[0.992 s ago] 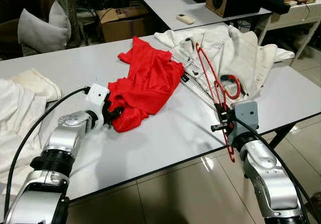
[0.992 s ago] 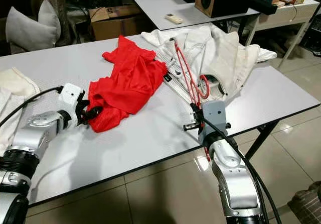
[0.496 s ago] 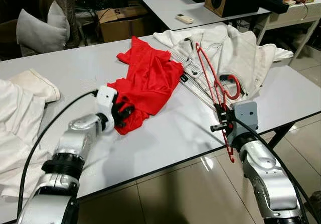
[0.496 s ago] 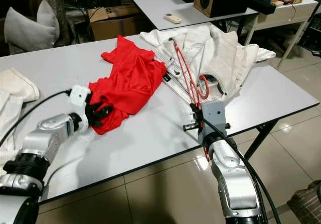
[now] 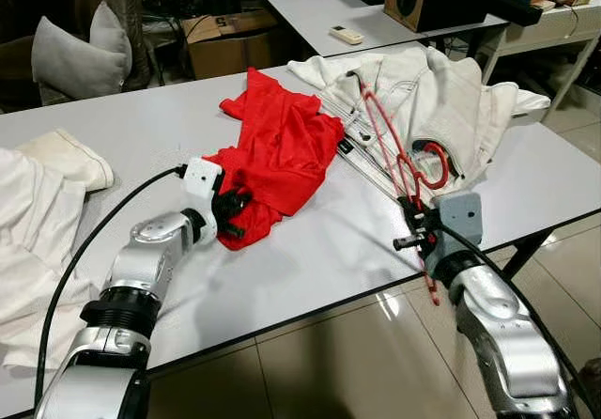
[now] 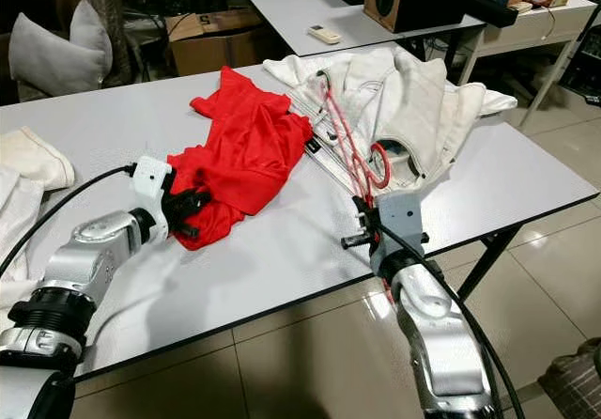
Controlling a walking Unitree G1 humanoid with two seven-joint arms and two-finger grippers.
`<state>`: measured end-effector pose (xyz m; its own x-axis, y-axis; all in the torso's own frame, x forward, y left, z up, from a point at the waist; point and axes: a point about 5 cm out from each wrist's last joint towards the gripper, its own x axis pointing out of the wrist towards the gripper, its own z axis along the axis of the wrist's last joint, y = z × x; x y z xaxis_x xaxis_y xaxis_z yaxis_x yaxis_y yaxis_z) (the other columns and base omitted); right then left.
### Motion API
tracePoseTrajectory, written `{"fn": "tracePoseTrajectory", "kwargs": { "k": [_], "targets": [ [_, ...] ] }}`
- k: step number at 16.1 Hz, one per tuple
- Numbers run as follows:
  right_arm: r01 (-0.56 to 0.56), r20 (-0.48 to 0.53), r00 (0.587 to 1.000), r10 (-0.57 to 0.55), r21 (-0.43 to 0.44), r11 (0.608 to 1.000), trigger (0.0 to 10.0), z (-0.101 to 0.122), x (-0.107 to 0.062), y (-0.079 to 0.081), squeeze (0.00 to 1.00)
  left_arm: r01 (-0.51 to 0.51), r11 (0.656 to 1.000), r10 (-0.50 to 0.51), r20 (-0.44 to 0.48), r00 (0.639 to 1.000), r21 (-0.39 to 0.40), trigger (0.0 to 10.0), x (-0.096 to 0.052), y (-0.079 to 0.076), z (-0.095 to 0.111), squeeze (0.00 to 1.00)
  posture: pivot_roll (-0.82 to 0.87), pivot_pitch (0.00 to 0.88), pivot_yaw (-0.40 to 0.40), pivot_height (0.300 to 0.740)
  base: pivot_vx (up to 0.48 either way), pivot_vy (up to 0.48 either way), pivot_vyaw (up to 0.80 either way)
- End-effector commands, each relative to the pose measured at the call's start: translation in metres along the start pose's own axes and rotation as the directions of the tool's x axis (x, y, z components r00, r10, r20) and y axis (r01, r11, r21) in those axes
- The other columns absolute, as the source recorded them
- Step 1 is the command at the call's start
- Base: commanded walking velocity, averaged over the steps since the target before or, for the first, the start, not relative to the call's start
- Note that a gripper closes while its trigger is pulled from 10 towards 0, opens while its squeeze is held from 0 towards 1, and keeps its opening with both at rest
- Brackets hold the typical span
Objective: Hang hanger
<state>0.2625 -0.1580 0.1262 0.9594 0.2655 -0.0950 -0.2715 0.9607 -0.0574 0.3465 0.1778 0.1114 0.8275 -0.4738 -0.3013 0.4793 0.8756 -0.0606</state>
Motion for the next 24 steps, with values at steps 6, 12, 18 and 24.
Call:
{"fn": "tracePoseTrajectory", "kwargs": {
  "k": [6, 12, 18, 24],
  "targets": [
    [-0.458, -0.014, 0.889, 0.458, 0.020, 0.889, 10.0, 0.007, -0.053, 0.016, 0.00, 0.046, 0.994, -0.013, 0.306, 0.952, -0.103, 0.0, -0.001, 0.004, 0.090, 0.00, -0.14, 0.000, 0.094, 0.740, 0.000, 0.000, 0.00],
    [-0.516, -0.085, 0.853, 0.515, 0.022, 0.857, 10.0, 0.011, -0.073, -0.002, 0.00, 0.111, 0.994, -0.098, 0.391, 0.915, -0.011, 0.0, -0.016, 0.001, 0.141, 0.00, -0.16, 0.000, 0.098, 0.740, 0.000, 0.000, 0.00],
    [-0.436, -0.131, 0.890, 0.437, 0.035, 0.899, 10.0, 0.007, -0.056, -0.004, 0.00, 0.077, 0.966, -0.152, 0.302, 0.941, 0.248, 0.0, -0.022, -0.009, 0.140, 0.00, -0.14, 0.000, 0.081, 0.740, 0.000, 0.000, 0.00],
    [-0.488, -0.089, 0.867, 0.490, 0.052, 0.872, 10.0, 0.015, -0.053, 0.007, 0.00, 0.060, 0.930, -0.162, 0.260, 0.952, 0.362, 0.0, -0.021, -0.018, 0.139, 0.00, -0.14, 0.000, 0.075, 0.740, 0.000, 0.000, 0.00]
  ]
}}
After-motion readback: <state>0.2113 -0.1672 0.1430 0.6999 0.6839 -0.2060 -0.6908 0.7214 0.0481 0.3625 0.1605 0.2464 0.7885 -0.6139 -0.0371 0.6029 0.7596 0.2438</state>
